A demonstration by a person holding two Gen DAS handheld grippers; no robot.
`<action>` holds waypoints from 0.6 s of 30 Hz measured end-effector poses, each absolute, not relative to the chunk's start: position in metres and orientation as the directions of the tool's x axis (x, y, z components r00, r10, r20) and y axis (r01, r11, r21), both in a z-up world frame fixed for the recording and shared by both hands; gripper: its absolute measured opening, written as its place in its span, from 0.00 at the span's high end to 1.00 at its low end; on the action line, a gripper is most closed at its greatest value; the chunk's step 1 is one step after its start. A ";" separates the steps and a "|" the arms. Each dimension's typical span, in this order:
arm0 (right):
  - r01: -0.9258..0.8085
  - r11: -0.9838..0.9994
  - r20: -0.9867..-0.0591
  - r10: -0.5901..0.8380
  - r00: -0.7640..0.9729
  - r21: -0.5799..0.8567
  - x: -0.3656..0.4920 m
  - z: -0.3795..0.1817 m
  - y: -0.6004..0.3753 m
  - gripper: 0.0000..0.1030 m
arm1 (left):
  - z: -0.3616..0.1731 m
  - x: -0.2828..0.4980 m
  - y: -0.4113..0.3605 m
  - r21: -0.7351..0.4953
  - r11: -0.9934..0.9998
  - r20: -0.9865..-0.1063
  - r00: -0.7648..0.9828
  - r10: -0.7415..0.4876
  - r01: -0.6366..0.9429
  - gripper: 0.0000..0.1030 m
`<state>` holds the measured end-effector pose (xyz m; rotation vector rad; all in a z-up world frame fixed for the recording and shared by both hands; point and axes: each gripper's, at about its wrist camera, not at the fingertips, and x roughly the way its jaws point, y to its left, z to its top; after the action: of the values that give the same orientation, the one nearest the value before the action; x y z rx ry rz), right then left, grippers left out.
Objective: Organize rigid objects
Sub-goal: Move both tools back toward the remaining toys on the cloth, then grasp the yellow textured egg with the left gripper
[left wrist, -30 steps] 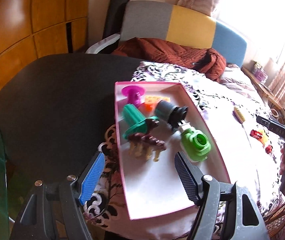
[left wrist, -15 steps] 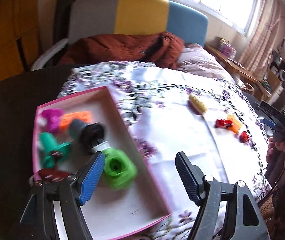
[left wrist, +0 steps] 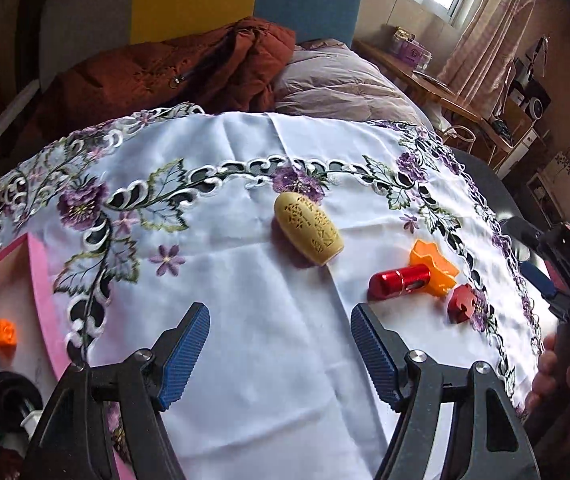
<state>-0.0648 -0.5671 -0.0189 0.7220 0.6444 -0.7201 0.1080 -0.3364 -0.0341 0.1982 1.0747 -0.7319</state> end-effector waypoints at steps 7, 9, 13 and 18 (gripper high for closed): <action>0.742 0.565 -0.735 -0.319 0.599 0.360 -0.057 -0.021 -0.564 0.14 | -0.054 0.142 -0.389 -0.221 0.756 -0.860 0.242 -0.448 0.617 0.23; 0.731 0.579 -0.738 -0.302 0.603 0.361 -0.053 -0.023 -0.562 0.14 | -0.060 0.151 -0.401 -0.219 0.763 -0.865 0.240 -0.440 0.608 0.23; 0.720 0.595 -0.745 -0.285 0.604 0.357 -0.049 -0.025 -0.559 0.14 | -0.076 0.166 -0.423 -0.203 0.778 -0.885 0.229 -0.406 0.595 0.21; 0.723 0.593 -0.746 -0.287 0.601 0.354 -0.048 -0.026 -0.561 0.14 | -0.090 0.169 -0.430 -0.140 0.787 -0.895 0.263 -0.360 0.600 0.54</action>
<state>-0.0485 -0.5606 -0.0261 0.7059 0.6944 -0.6453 0.1690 -0.4296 -0.0899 0.2468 1.1314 -0.6580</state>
